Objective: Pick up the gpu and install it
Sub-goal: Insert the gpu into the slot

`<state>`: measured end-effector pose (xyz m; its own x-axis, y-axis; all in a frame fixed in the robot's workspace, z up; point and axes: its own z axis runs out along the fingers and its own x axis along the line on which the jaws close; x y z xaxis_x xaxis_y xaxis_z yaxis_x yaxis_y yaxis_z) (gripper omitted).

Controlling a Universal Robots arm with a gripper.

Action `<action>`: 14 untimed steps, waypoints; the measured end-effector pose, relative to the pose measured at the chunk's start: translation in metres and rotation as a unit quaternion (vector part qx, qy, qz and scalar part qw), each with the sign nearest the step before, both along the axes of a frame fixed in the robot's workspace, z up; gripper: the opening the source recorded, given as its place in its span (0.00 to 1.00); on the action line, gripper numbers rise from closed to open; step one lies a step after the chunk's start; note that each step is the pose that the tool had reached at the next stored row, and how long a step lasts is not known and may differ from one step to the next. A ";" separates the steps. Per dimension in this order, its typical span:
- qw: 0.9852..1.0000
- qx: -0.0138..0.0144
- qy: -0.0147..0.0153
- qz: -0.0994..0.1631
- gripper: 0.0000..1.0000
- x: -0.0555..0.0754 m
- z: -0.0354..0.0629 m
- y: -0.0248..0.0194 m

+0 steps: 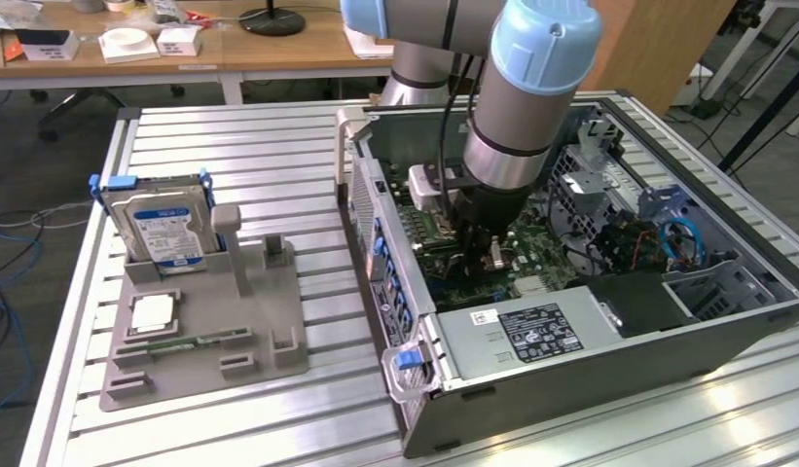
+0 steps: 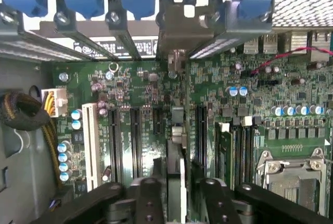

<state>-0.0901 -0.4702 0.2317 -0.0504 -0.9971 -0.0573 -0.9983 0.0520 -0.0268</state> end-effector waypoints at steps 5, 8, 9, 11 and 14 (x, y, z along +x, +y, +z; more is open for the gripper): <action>1.000 -0.001 0.000 0.000 0.51 0.000 0.0016 -0.0002; 1.000 -0.001 0.000 0.000 0.57 0.000 0.0095 -0.0002; 1.000 -0.001 0.000 0.000 0.57 0.000 0.0139 -0.0002; 1.000 -0.001 0.000 0.000 0.57 0.000 0.0226 -0.0002; 1.000 -0.001 0.000 0.000 0.57 0.000 0.0315 -0.0002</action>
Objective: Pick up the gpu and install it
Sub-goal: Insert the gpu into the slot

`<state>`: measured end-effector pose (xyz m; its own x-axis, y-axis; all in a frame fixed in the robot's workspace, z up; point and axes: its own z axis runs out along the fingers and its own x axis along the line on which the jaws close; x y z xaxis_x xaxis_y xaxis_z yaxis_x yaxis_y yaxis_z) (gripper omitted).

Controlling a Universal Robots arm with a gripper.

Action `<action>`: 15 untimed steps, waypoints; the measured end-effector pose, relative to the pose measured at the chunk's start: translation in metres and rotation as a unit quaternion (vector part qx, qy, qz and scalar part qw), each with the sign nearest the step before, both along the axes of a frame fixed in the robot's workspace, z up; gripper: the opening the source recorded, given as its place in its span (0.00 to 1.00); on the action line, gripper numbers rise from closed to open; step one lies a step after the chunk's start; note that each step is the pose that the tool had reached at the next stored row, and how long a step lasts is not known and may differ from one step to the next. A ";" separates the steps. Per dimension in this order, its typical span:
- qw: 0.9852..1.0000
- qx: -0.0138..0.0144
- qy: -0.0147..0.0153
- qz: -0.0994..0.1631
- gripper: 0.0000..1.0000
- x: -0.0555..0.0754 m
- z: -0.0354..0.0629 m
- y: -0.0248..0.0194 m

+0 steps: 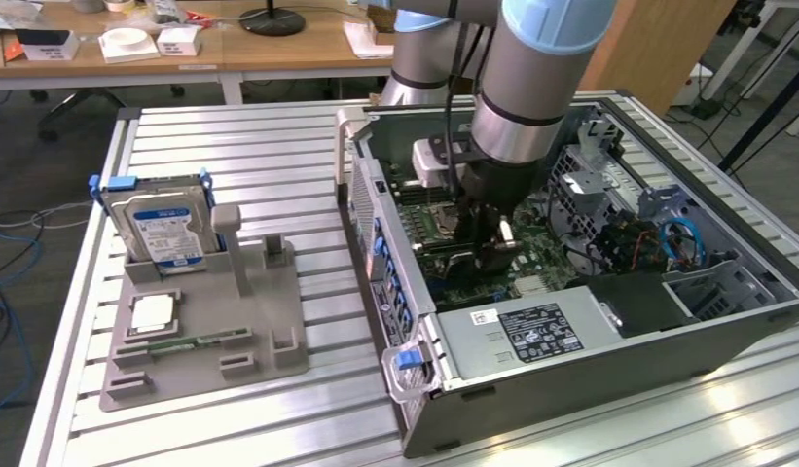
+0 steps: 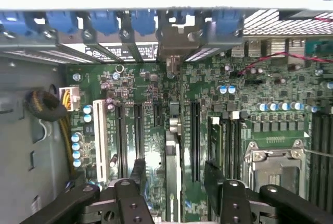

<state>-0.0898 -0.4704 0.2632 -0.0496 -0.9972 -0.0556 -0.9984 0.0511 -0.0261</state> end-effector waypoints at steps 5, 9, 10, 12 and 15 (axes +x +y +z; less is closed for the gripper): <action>1.000 0.000 0.000 0.000 0.44 0.000 0.0010 0.0000; 1.000 0.000 0.000 0.000 0.32 0.000 0.0011 0.0000; 1.000 0.000 0.000 0.000 0.26 0.000 0.0011 0.0000; 1.000 0.000 0.000 0.000 0.20 0.000 0.0011 0.0000; 1.000 0.000 0.000 0.000 0.11 0.000 0.0012 0.0000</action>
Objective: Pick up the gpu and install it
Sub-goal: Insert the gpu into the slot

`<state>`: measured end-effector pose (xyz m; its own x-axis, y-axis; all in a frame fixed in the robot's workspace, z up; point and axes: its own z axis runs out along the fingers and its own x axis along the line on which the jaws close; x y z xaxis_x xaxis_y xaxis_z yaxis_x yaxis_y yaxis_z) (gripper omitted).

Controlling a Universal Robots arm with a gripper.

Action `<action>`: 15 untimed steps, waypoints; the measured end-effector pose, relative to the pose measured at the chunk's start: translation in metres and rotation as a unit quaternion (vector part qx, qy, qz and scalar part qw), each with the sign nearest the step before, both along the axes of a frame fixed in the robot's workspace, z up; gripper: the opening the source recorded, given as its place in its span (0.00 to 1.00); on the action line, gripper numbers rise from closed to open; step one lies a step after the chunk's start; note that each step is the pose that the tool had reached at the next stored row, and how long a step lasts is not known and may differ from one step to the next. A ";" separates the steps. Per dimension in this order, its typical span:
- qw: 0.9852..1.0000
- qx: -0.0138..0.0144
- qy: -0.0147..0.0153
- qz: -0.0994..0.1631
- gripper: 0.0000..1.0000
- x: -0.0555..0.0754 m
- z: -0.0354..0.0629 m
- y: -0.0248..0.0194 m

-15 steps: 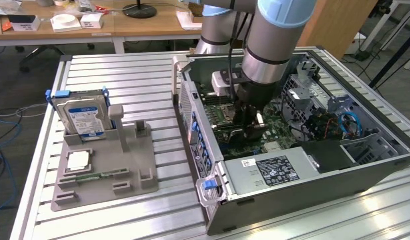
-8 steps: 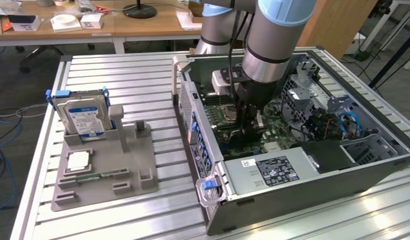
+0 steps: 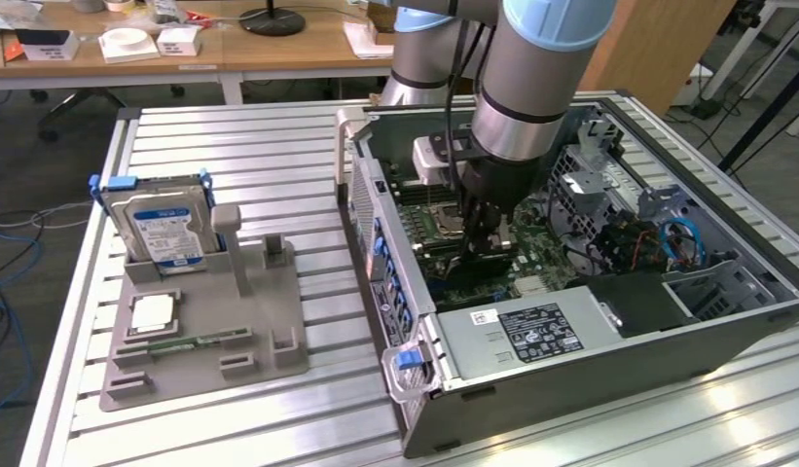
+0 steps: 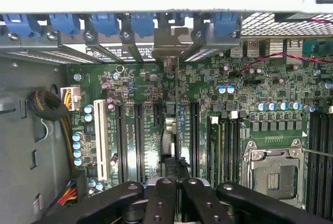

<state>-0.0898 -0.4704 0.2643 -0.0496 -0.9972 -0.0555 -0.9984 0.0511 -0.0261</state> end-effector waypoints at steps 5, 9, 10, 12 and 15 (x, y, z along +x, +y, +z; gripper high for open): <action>1.000 0.000 0.000 0.000 0.11 0.000 0.0000 0.0000; 1.000 0.000 0.000 0.000 0.11 0.000 0.0000 0.0000; 1.000 0.000 0.000 0.000 0.11 0.000 0.0000 0.0000; 1.000 0.000 0.000 0.000 0.11 0.000 0.0000 0.0000; 1.000 0.000 0.000 0.000 0.11 0.000 0.0000 0.0000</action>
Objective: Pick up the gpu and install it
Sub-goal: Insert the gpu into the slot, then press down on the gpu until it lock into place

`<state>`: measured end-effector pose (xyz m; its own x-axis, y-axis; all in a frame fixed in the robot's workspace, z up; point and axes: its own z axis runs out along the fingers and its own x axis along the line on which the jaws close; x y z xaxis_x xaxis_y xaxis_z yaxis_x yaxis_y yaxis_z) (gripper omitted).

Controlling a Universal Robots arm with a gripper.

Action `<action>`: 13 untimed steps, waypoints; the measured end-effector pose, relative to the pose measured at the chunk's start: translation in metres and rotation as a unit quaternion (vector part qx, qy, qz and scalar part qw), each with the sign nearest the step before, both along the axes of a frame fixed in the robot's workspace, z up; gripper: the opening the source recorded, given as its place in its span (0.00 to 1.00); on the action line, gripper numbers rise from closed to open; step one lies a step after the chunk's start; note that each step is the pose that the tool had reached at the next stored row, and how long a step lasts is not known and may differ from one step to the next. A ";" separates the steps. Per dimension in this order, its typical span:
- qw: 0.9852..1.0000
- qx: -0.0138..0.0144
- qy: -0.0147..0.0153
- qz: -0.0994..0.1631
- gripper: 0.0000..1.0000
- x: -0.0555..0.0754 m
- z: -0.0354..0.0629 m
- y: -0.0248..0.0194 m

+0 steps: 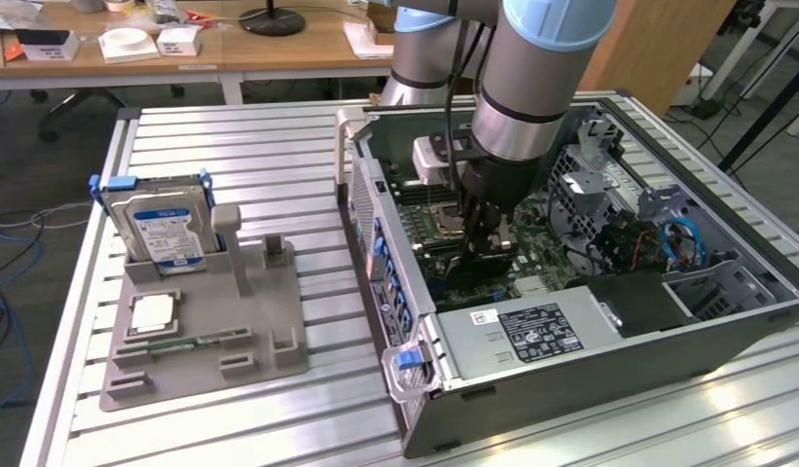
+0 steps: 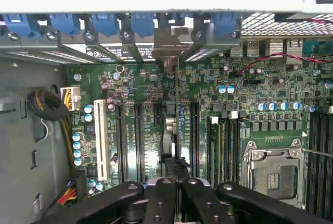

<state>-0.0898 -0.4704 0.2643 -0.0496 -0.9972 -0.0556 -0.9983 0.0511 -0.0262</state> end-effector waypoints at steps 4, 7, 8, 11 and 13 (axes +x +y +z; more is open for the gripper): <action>1.000 0.000 0.000 0.000 0.11 0.000 0.0078 0.0000; 1.000 0.000 0.000 0.000 0.11 0.000 0.0079 0.0000; 1.000 0.000 0.000 0.000 0.11 0.000 0.0078 0.0000; 1.000 0.000 0.000 0.000 0.11 0.000 0.0079 0.0000; 1.000 0.000 0.000 0.000 0.11 0.000 0.0079 0.0000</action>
